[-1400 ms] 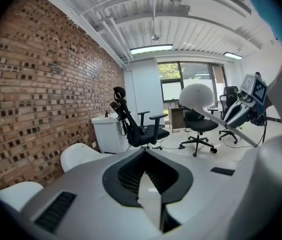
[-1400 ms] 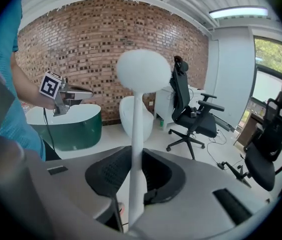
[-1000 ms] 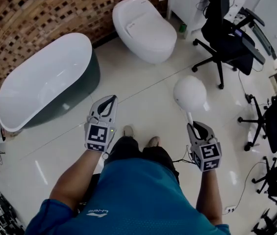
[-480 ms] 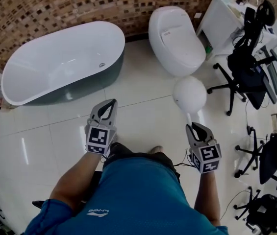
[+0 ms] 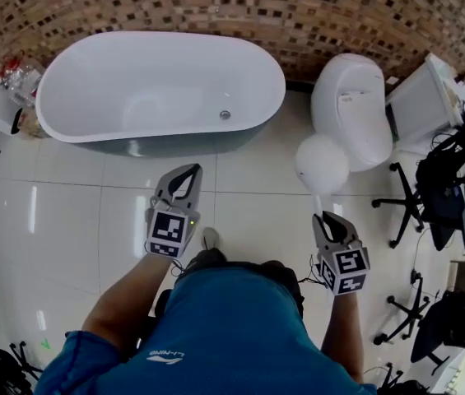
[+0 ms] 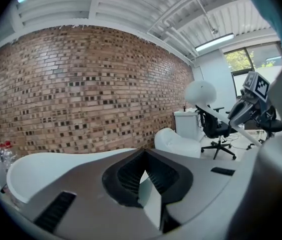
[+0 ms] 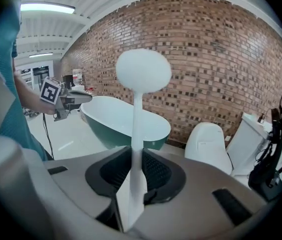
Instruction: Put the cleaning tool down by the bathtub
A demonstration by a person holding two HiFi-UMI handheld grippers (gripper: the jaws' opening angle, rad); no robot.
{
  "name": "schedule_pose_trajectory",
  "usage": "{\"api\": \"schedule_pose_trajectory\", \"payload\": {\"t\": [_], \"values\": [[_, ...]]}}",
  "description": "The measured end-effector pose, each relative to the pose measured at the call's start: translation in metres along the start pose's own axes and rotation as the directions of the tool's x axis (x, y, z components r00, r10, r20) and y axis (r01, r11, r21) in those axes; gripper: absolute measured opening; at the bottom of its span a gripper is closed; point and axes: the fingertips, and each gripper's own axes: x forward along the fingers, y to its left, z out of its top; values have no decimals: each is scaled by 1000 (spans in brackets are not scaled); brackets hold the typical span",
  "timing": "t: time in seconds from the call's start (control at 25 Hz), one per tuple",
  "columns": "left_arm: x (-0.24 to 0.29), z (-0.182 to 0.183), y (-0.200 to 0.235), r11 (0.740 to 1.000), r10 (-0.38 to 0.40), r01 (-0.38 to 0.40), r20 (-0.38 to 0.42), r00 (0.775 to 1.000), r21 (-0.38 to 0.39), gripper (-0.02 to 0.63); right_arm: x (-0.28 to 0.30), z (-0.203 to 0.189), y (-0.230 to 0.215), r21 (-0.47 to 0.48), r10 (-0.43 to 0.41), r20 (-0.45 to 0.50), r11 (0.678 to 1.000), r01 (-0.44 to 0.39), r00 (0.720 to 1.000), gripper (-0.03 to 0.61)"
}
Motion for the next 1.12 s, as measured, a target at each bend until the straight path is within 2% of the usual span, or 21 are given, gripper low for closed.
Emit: {"api": "schedule_pose_trajectory", "payload": {"t": [0.12, 0.28, 0.44, 0.64, 0.88, 1.12], "values": [[-20, -7, 48, 996, 92, -92, -2, 996, -15, 3, 31, 25, 27, -54, 75, 1, 996, -75, 997, 95], [-48, -18, 91, 975, 220, -221, -20, 975, -38, 3, 66, 54, 55, -138, 180, 6, 974, -178, 984, 95], [-76, -28, 107, 941, 328, -332, -65, 942, -61, 3, 94, 69, 73, -194, 283, 0, 941, -278, 959, 97], [-100, -27, 120, 902, 419, -425, -85, 904, -73, 3, 122, 82, 91, -238, 386, -12, 895, -377, 923, 97], [-118, -38, 145, 873, 469, -474, -69, 881, -119, 3, 155, 103, 130, -299, 432, -43, 855, -424, 901, 95], [-149, -57, 198, 867, 472, -478, -70, 879, -144, 3, 186, 145, 200, -329, 458, -31, 835, -442, 889, 95]]}}
